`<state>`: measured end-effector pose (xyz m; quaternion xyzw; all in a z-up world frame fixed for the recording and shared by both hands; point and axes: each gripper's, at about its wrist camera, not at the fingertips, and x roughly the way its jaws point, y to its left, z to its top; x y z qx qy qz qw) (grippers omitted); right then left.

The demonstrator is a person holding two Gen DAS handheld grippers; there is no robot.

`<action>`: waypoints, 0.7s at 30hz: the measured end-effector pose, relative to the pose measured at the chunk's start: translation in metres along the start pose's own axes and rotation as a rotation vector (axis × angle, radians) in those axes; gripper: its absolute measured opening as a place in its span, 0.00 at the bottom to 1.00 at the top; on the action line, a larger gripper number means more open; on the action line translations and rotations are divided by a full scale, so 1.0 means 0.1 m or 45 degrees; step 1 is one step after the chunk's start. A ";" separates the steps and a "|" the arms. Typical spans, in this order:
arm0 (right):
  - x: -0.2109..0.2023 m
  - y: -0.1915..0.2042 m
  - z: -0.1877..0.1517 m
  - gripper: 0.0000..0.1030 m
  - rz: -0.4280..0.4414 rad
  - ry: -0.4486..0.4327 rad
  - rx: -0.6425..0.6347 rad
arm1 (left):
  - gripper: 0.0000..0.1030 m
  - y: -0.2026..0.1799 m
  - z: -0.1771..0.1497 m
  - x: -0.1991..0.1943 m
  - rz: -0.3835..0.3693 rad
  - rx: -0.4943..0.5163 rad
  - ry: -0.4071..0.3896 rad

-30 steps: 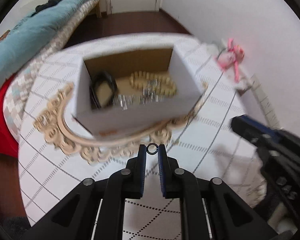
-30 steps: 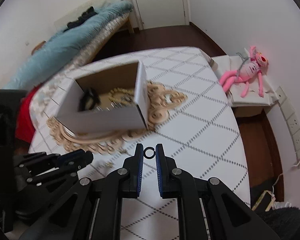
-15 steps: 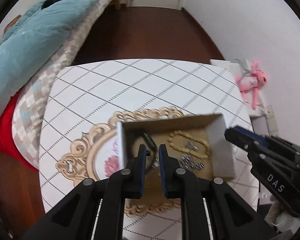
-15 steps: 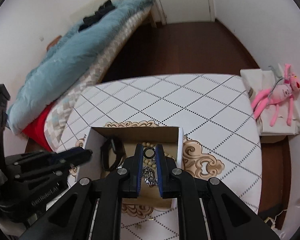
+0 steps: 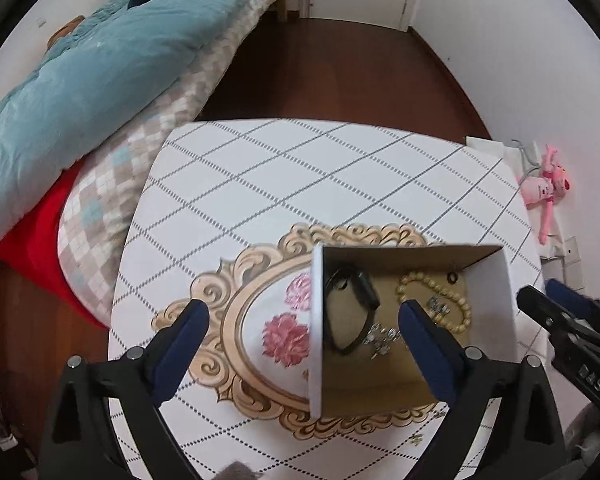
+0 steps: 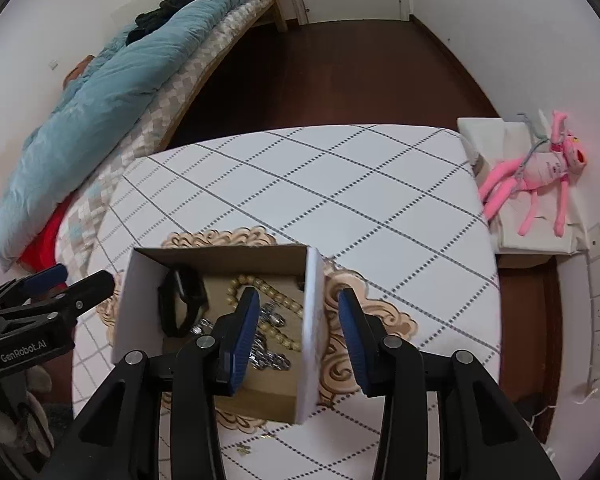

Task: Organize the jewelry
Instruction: 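Lower both black rings into the box and open both tools, then grasp a small gold charm with the right tool while the left tool grasps another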

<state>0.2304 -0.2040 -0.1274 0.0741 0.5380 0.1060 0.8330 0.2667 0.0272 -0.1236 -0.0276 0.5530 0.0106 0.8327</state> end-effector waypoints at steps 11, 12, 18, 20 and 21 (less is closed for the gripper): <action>0.02 0.08 -0.37 1.00 -0.180 -0.012 -0.061 | 1.00 -0.07 -0.41 0.00 0.059 0.039 -0.052; 0.01 0.09 -0.38 1.00 -0.186 -0.014 -0.063 | 1.00 -0.07 -0.43 -0.02 0.058 0.036 -0.056; -0.16 0.12 -0.47 1.00 -0.194 -0.057 -0.071 | 1.00 -0.07 -0.53 -0.20 0.061 0.026 -0.099; -0.24 0.13 -0.52 1.00 -0.185 -0.080 -0.068 | 1.00 -0.09 -0.57 -0.29 0.064 0.032 -0.115; -0.28 0.13 -0.53 1.00 -0.187 -0.092 -0.063 | 1.00 -0.10 -0.59 -0.34 0.066 0.035 -0.132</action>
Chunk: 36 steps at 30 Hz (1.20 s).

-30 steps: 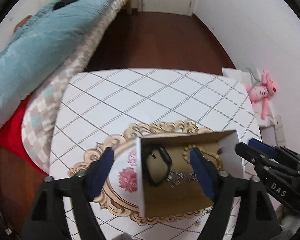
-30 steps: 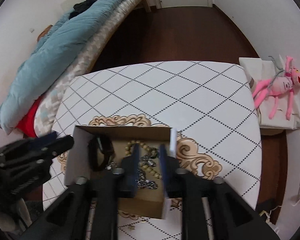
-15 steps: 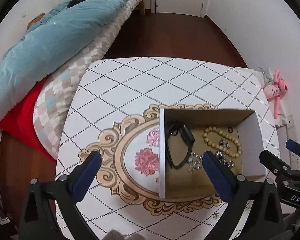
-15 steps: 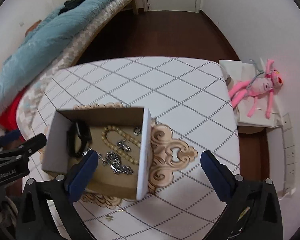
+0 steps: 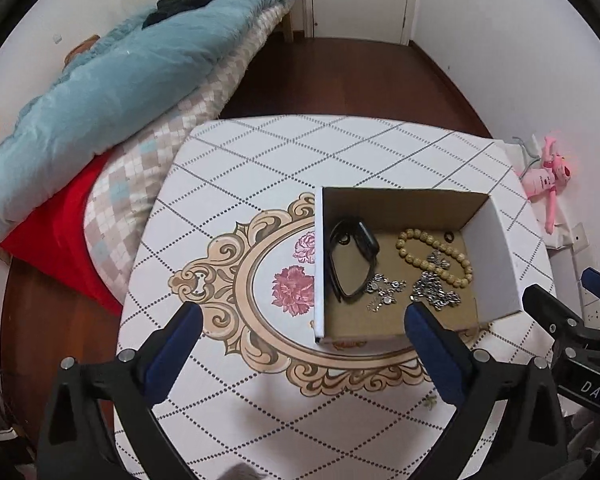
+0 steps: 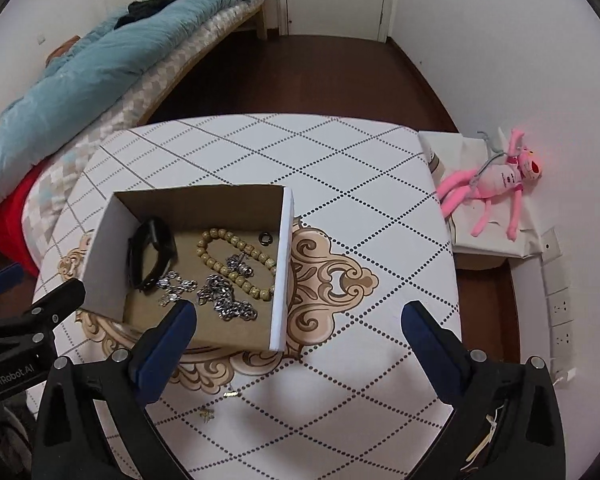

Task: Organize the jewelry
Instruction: 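Grasp a small gold charm with the right tool while the left tool grasps another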

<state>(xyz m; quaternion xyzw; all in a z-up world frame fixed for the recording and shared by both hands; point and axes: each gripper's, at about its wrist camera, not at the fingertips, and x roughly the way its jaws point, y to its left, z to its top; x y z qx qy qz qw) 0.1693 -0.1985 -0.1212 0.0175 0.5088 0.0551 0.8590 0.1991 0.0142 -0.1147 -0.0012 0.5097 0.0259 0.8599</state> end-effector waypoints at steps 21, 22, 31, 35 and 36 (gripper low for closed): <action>-1.42 -0.11 -0.41 1.00 -0.056 -0.340 0.061 | 1.00 -0.11 -0.29 -1.19 -0.098 -0.014 -0.246; -1.46 -0.11 -0.42 1.00 -0.056 -0.349 0.060 | 1.00 -0.12 -0.29 -1.22 -0.102 -0.012 -0.252; -1.45 -0.16 -0.55 1.00 0.010 -0.273 0.096 | 1.00 -0.07 -0.40 -1.06 -0.042 -0.010 -0.193; -0.97 -0.08 -0.72 1.00 0.069 -0.123 0.092 | 1.00 -0.01 -0.60 -0.57 0.054 0.023 -0.052; -0.79 -0.04 -0.79 1.00 0.098 -0.077 0.083 | 1.00 0.01 -0.68 -0.38 0.070 0.026 0.005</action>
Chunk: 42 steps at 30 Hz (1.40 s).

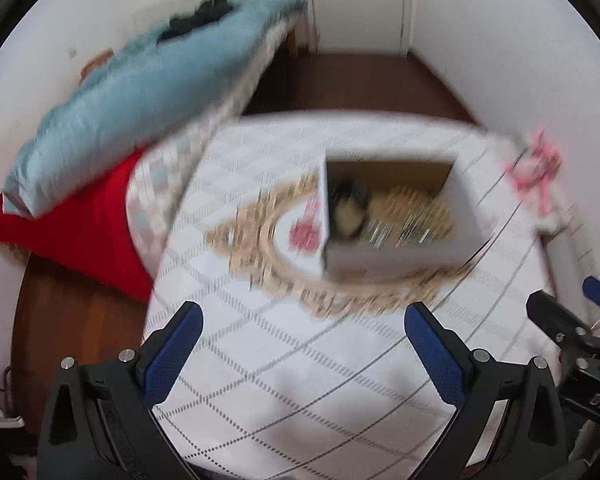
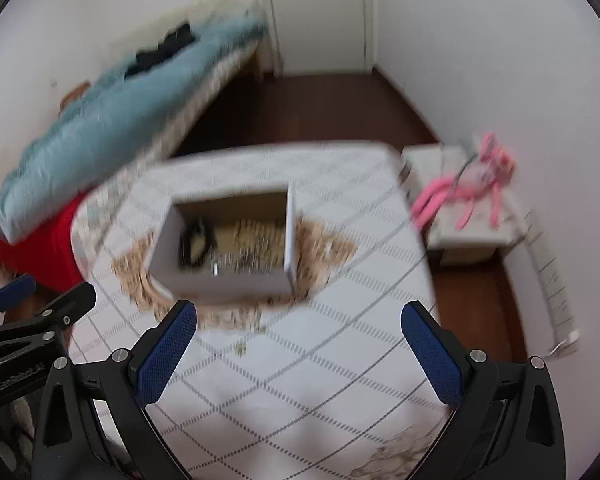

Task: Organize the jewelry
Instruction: 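Grasp a small gold charm with the right tool while the left tool grasps another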

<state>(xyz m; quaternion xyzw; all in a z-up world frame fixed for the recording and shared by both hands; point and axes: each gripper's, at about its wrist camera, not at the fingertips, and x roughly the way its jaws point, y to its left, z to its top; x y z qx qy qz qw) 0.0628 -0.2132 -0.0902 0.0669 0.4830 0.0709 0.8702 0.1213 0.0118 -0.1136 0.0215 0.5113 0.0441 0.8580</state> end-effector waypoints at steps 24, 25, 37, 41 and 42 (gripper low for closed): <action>1.31 0.27 -0.38 0.12 0.092 0.076 -0.152 | 1.00 0.03 -0.37 1.01 0.063 0.007 0.268; 1.28 0.21 -0.39 0.12 0.092 0.071 -0.124 | 1.00 -0.03 -0.36 0.98 0.052 0.019 0.256; 0.91 -0.60 -0.48 0.12 0.059 0.043 0.192 | 0.77 -0.95 -0.28 0.89 -0.192 0.117 0.212; 0.92 -0.68 -0.53 0.12 0.053 0.049 0.226 | 0.50 -1.11 -0.28 0.88 -0.195 0.164 0.162; 0.91 -0.69 -0.53 0.12 0.055 0.047 0.230 | 0.37 -1.12 -0.28 0.87 -0.202 0.168 0.149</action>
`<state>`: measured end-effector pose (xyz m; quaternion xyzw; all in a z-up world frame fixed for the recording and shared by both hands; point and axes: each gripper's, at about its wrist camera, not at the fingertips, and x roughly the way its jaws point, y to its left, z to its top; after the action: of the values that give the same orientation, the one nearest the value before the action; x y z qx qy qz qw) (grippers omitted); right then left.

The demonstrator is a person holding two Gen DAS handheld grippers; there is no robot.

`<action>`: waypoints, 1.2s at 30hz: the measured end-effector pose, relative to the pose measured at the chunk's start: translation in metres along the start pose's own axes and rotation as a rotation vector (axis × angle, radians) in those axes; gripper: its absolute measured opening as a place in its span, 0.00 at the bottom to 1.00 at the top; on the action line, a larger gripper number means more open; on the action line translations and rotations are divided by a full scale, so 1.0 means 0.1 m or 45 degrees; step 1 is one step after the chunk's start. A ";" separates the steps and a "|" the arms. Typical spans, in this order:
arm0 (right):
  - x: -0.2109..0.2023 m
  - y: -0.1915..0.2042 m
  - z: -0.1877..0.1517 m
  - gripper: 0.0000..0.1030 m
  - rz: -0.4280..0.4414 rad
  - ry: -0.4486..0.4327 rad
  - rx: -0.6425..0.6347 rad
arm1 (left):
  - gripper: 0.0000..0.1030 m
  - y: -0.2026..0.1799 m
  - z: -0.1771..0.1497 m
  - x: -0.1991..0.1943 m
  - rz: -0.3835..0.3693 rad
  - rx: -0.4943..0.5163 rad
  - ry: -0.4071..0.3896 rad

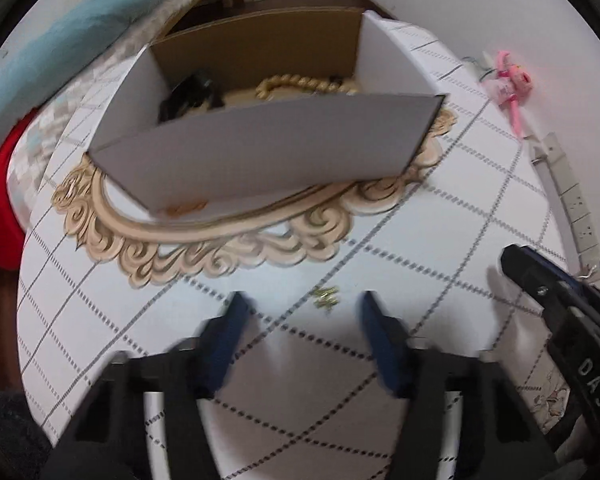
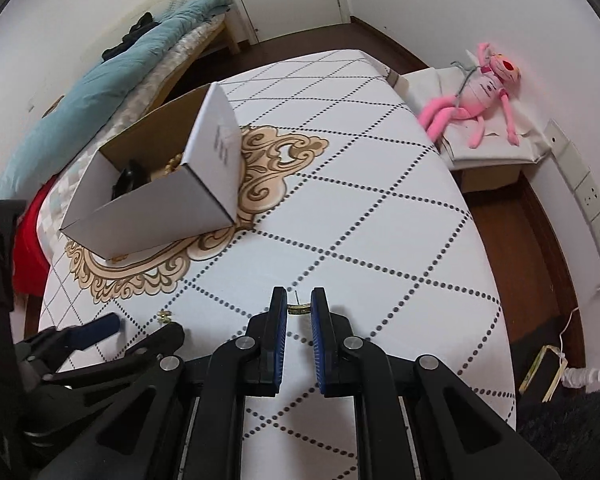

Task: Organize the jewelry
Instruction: 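Grasp a small gold charm with the right tool while the left tool grasps another, then lower both gold charms into the box and open both tools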

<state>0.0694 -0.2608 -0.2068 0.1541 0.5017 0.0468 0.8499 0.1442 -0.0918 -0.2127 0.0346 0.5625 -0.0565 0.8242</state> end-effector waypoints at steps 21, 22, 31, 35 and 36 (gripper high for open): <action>-0.25 0.04 0.15 0.12 0.065 -0.083 0.041 | 0.09 0.07 0.09 -0.38 -0.104 0.012 -0.061; -0.29 0.08 0.20 0.12 0.085 -0.090 0.040 | 0.09 0.12 0.15 -0.50 -0.124 -0.005 -0.081; -0.38 0.66 0.95 0.12 0.217 -0.133 -0.116 | 0.09 0.61 0.91 -0.77 -0.129 -0.084 -0.119; -0.14 0.88 1.28 0.12 0.222 -0.067 -0.178 | 0.09 0.82 1.18 -0.58 -0.094 -0.098 -0.066; -0.04 0.94 1.37 0.12 0.232 -0.022 -0.199 | 0.09 0.87 1.25 -0.54 -0.082 -0.108 -0.052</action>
<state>0.1936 -0.2020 -0.1128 0.1329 0.4730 0.1616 0.8559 0.2512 -0.0172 -0.1175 -0.0194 0.5483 -0.0597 0.8339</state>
